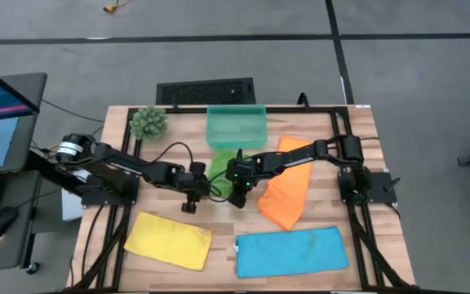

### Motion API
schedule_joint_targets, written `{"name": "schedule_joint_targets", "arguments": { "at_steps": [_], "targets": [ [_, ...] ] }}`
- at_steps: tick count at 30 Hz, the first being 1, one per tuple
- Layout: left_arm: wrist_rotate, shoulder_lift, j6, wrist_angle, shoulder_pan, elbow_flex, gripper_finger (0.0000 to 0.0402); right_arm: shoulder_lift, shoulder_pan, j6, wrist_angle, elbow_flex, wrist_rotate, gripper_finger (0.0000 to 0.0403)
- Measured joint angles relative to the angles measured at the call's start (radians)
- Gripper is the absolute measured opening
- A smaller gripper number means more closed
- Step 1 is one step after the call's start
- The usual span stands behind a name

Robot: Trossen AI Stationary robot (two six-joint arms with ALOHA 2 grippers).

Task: Roll microfiber towels into tight, uniform cylinder then place into a basket
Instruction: Roll the green towel

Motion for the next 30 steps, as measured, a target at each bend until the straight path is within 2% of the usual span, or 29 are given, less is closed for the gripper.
{"name": "schedule_joint_targets", "arguments": {
  "at_steps": [12,20,30],
  "targets": [
    [0.023,-0.156,-0.002,-0.069,0.010,0.001,0.0134,0.000,0.000,0.001,-0.004,0.000,-0.003,0.0008],
    [0.054,-0.005,0.042,0.059,0.006,0.001,0.0147,0.000,0.000,0.001,-0.005,0.000,-0.006,0.0008],
    [-0.138,0.160,0.011,0.166,0.008,0.001,0.0151,0.001,0.000,0.001,-0.004,0.000,-0.023,0.0008]
  ]
}}
